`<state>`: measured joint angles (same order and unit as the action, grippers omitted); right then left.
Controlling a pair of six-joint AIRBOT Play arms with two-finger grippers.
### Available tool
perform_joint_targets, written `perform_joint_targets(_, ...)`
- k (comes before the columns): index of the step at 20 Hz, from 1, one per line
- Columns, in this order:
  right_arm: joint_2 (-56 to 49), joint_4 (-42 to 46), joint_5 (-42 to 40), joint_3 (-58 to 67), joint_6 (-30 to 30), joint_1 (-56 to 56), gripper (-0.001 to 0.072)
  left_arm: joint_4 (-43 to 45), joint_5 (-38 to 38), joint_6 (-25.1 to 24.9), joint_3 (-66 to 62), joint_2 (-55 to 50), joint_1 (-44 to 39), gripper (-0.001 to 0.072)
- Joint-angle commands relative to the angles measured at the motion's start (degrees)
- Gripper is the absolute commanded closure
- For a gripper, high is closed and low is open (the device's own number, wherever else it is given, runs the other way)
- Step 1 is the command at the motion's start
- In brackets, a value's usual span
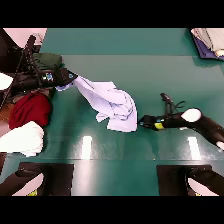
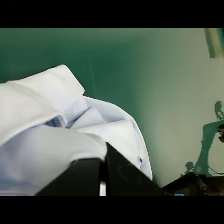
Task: Fold the shirts.
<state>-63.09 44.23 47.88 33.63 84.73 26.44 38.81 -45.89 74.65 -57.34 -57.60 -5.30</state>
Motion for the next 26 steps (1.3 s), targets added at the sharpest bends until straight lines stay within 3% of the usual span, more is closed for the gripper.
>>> perform_joint_targets(1,-9.7,-0.7,-3.3,5.4,-2.0,5.4,0.0284,0.5,-1.5,-0.1,-0.7,0.0,0.0,0.0682)
perform_joint_targets(2,-11.5,-0.6,-3.2,7.2,-2.6,5.8,0.0292,0.6,-1.6,-0.1,-0.7,0.0,0.0,0.0682)
perform_joint_targets(3,-12.6,-0.5,-2.8,8.7,-3.6,5.9,0.0456,0.7,-1.9,-0.1,-0.7,0.0,0.0,0.0682)
perform_joint_targets(4,-13.1,-0.2,-2.3,10.0,-4.8,5.5,0.0677,0.7,-2.1,-0.1,-0.9,0.1,0.0,0.0682)
perform_joint_targets(5,-12.9,2.0,-0.9,11.3,-4.9,4.6,0.0698,1.1,-2.2,-0.1,-1.5,0.1,0.0,0.0683)
perform_joint_targets(10,0.5,22.6,11.1,24.1,0.9,-10.5,0.07,2.8,-9.2,-0.1,-22.3,0.1,5.4,0.0682)
perform_joint_targets(15,17.9,23.2,15.3,42.9,-0.7,-31.6,0.0701,2.0,-23.3,-0.1,-50.7,0.1,9.4,0.0683)
perform_joint_targets(17,21.7,23.2,17.5,49.7,-2.1,-36.7,0.0701,-2.6,-26.8,-0.1,-57.2,0.2,9.4,0.0682)
perform_joint_targets(22,26.1,23.3,22.7,60.0,-2.4,-44.2,0.07,-14.7,-30.5,-0.1,-60.0,1.2,9.4,0.0682)
perform_joint_targets(26,22.3,20.7,33.0,61.6,-2.3,-44.2,0.0701,-4.3,-35.9,0.5,-53.1,1.2,9.4,0.0682)
